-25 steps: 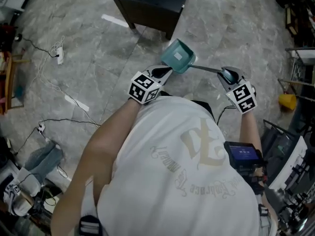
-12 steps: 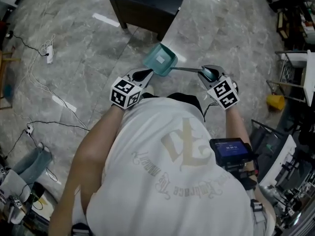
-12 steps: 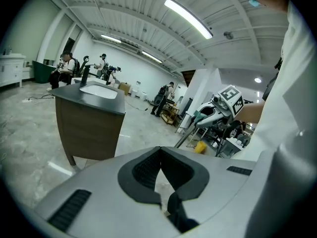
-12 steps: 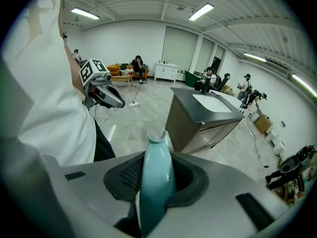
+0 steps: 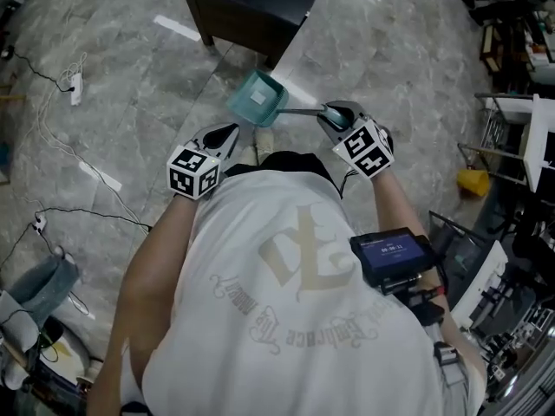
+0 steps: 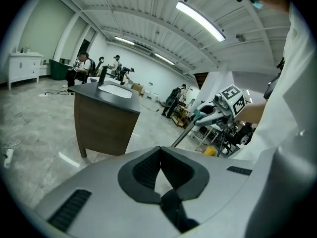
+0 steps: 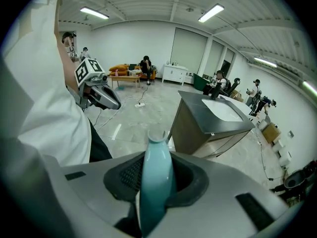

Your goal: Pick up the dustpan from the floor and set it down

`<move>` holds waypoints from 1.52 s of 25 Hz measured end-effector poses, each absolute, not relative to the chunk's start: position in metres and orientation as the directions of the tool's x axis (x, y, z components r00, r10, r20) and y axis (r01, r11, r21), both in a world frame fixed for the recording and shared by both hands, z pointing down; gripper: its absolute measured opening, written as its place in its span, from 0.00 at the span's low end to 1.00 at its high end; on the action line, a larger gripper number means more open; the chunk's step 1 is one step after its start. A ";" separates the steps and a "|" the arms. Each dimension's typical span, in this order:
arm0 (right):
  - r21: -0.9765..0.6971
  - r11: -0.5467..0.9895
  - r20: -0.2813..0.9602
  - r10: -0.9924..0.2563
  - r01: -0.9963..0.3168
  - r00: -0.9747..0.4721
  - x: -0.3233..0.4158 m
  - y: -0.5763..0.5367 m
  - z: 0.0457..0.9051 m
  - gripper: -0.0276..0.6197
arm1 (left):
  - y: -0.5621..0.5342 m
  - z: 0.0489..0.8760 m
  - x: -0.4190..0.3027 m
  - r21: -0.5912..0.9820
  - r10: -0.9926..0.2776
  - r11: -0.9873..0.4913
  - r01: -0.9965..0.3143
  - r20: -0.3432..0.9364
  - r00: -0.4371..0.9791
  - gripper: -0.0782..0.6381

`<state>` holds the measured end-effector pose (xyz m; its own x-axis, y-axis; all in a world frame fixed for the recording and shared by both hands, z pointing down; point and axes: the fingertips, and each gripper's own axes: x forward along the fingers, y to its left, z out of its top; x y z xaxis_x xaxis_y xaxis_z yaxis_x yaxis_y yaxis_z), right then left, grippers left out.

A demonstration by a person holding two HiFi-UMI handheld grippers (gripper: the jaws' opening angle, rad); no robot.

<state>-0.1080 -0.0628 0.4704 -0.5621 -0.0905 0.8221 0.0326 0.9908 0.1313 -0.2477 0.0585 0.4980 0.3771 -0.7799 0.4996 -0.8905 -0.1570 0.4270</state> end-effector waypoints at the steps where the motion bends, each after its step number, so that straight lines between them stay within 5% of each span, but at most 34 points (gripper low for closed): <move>1: 0.131 0.990 0.821 -0.083 0.046 -0.566 -0.112 -0.064 0.470 0.21 | 0.059 0.499 -0.249 0.425 -0.781 -0.147 -0.893 0.504 0.368 0.12; 25: 0.097 0.941 0.799 0.120 0.323 -0.590 -0.222 -0.092 0.510 0.21 | 0.044 0.499 -0.282 0.352 -0.792 0.103 -0.930 0.595 0.138 0.12; 38: 0.058 0.955 0.819 0.121 0.291 -0.561 -0.276 -0.091 0.544 0.20 | 0.076 0.500 -0.324 0.363 -0.795 0.204 -0.909 0.604 0.063 0.12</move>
<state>-0.2763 -0.0906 0.5436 -0.5614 0.1212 0.8186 0.2908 0.9550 0.0581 -0.3245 0.0756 0.4997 0.0630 -0.7945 0.6040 -0.9092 0.2039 0.3631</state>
